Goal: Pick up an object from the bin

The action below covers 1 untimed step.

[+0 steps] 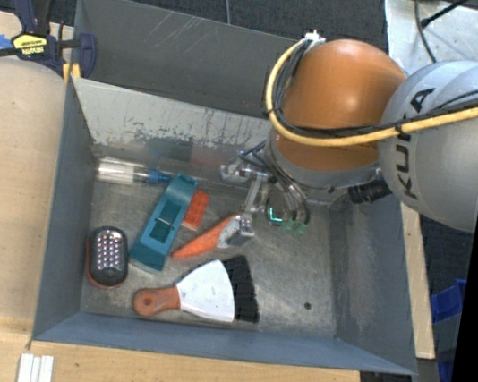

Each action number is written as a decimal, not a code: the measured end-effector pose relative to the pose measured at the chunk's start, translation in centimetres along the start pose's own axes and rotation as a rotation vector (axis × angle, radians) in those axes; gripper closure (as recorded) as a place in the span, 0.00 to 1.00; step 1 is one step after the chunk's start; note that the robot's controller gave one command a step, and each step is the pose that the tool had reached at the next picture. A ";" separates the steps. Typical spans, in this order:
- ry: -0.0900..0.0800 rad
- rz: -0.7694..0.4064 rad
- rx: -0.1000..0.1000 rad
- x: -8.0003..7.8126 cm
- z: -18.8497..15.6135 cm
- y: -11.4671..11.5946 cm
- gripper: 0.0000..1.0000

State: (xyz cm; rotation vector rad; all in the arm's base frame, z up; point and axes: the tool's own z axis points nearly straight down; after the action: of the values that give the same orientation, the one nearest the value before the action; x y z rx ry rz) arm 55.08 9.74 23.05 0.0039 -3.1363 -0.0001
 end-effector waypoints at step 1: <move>-0.008 0.002 -0.001 -0.2 -0.4 0.0 0.00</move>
Offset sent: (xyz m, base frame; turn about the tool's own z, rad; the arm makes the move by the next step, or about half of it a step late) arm 0.0128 0.0163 -0.0793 0.1963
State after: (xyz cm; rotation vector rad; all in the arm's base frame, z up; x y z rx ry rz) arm 55.24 9.69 23.50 0.0001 -3.1446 -0.0016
